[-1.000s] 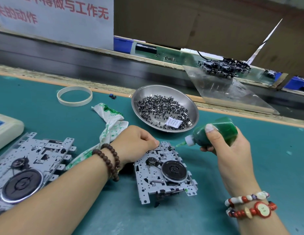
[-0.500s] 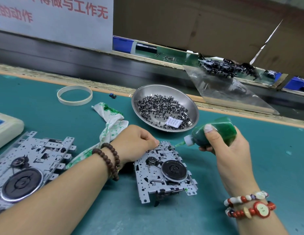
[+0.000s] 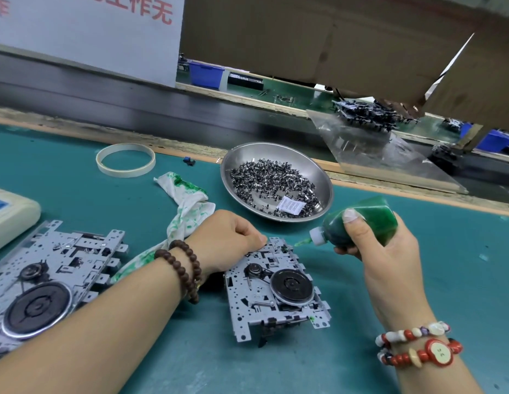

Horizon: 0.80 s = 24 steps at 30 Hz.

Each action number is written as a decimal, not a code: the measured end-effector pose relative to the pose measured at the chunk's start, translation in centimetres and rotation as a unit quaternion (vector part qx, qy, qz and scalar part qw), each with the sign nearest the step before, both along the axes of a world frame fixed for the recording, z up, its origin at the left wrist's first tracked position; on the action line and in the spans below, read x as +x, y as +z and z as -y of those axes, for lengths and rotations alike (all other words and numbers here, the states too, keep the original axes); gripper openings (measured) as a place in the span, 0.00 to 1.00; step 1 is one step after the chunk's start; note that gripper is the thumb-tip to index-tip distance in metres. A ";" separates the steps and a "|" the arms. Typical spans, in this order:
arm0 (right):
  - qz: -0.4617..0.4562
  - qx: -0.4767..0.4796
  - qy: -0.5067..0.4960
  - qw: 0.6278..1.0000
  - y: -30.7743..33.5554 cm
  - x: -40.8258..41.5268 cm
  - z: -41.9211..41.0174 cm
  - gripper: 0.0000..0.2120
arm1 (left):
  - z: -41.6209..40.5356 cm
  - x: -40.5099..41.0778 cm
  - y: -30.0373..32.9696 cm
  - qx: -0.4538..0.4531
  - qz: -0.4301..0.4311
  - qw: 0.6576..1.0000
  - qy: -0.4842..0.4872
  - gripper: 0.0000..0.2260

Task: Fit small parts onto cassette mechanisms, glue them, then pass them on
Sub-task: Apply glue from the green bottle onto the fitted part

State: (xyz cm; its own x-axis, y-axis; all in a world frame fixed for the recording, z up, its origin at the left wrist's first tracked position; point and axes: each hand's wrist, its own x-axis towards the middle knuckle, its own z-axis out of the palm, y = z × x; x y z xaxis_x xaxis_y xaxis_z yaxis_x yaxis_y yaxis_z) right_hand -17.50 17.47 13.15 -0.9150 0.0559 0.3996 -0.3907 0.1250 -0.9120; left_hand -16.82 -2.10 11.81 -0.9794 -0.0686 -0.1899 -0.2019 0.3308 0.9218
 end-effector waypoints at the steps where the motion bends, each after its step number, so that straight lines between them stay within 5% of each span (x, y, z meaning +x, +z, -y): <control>1: 0.001 -0.003 0.000 1.000 0.0 0.0 0.0 0.10 | 0.0 0.0 0.0 0.000 -0.001 1.000 0.000 0.08; 24: 0.010 -0.008 0.001 1.000 0.1 0.0 0.3 0.10 | 0.0 -0.1 0.0 0.005 -0.001 1.000 -0.007 0.09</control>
State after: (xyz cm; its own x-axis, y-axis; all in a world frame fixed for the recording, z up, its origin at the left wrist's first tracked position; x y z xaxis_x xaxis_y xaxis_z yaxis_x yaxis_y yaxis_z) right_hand -17.46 17.14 13.22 -0.9230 0.0596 0.3801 -0.3725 0.1089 -0.9216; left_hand -16.90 -2.11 11.76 -0.9806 -0.0527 -0.1889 -0.1957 0.3244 0.9255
